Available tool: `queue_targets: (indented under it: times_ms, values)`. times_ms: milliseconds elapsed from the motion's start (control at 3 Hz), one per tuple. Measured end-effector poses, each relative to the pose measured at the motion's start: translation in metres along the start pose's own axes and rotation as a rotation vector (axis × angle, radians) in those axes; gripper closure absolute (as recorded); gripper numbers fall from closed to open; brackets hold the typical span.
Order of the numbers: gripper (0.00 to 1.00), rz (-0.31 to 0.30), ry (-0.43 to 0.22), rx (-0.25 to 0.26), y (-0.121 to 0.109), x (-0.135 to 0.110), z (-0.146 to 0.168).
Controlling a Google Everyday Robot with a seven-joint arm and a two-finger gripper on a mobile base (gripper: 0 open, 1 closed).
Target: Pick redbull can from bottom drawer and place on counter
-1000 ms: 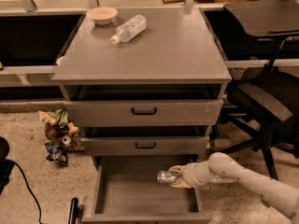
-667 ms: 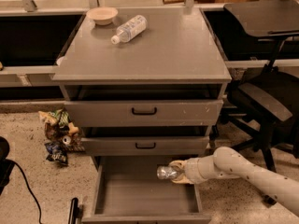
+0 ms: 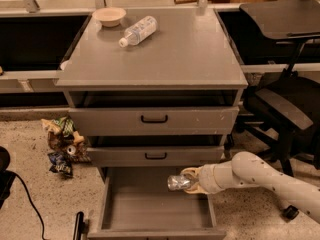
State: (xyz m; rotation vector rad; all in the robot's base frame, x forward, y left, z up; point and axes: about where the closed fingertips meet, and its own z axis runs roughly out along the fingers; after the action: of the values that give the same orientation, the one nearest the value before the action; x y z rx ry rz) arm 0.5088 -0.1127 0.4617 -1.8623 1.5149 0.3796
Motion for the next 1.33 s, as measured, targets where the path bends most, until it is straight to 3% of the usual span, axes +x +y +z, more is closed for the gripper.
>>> queue_targets:
  times_ms: [333,667,1333]
  values:
    - [1.0,-0.019,-0.043,-0.017,-0.007,-0.01,-0.007]
    - [1.0,-0.091,-0.092,-0.043,-0.024,-0.056,-0.054]
    - [1.0,-0.23,0.002,-0.045,-0.056,-0.147,-0.155]
